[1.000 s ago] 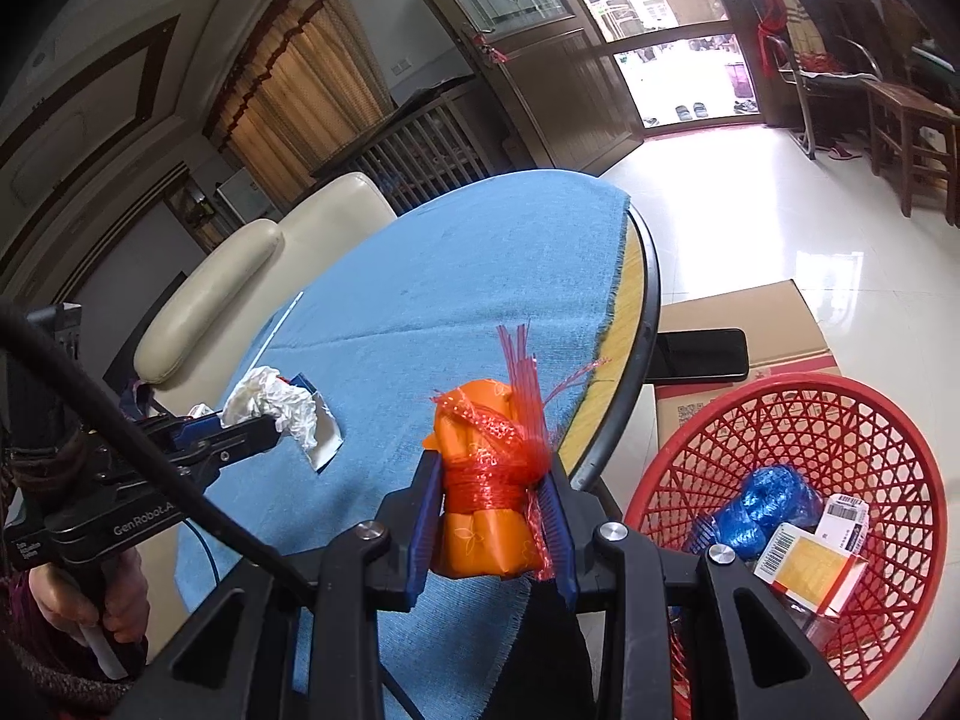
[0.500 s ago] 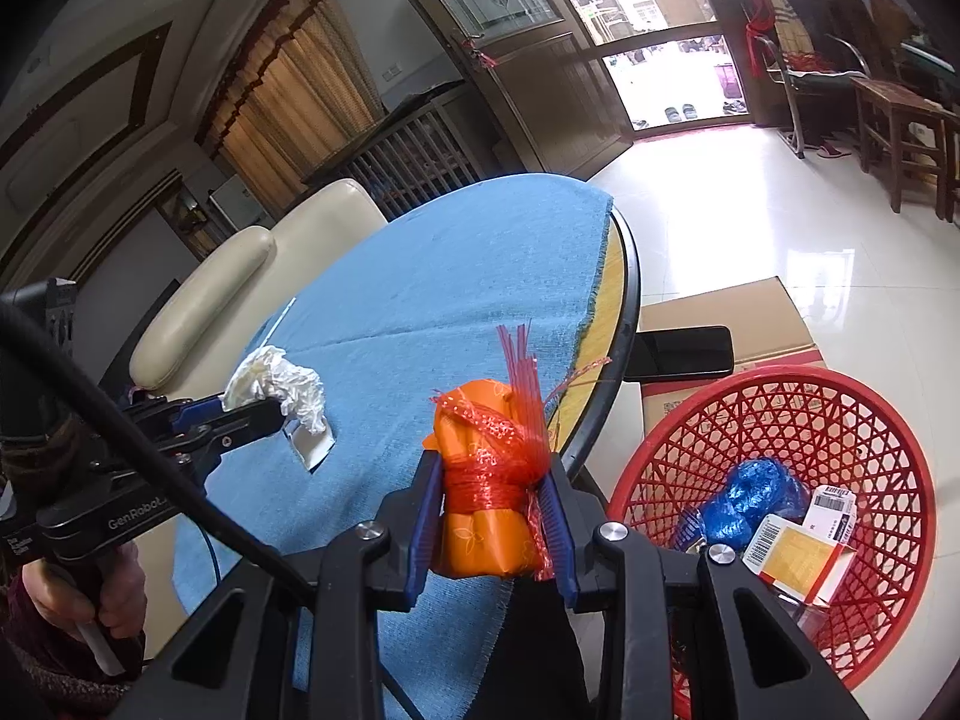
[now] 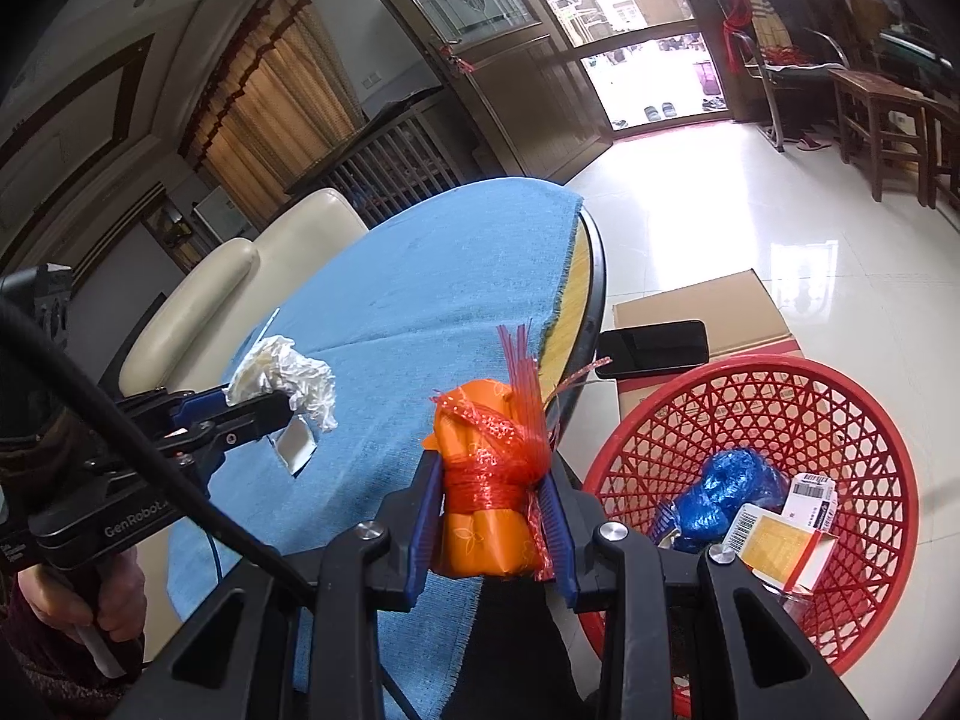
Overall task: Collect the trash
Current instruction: 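Lift both held items and carry them toward the red basket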
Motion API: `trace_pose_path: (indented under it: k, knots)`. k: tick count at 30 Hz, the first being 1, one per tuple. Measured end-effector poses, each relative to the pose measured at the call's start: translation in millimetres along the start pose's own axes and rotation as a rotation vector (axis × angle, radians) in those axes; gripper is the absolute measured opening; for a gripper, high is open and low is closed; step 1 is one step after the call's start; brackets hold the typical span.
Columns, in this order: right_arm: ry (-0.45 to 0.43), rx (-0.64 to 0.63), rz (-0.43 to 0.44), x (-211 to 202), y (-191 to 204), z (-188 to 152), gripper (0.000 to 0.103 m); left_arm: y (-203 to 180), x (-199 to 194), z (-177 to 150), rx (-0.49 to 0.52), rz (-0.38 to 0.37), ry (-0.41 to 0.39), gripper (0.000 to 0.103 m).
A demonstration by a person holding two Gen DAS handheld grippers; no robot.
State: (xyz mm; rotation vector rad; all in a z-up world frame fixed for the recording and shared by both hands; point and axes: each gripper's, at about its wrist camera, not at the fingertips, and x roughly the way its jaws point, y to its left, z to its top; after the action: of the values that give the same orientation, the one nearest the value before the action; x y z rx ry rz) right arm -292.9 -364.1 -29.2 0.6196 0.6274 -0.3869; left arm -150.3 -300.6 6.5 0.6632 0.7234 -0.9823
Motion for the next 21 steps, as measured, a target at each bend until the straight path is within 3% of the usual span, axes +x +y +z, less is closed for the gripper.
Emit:
trace_pose_path:
  k: [21]
  knots:
    - [-0.028, 0.055, -0.048, -11.7, -26.5, 0.5, 0.035, -24.0, 10.1, 12.6, 0.079, -0.033, 0.002, 0.028]
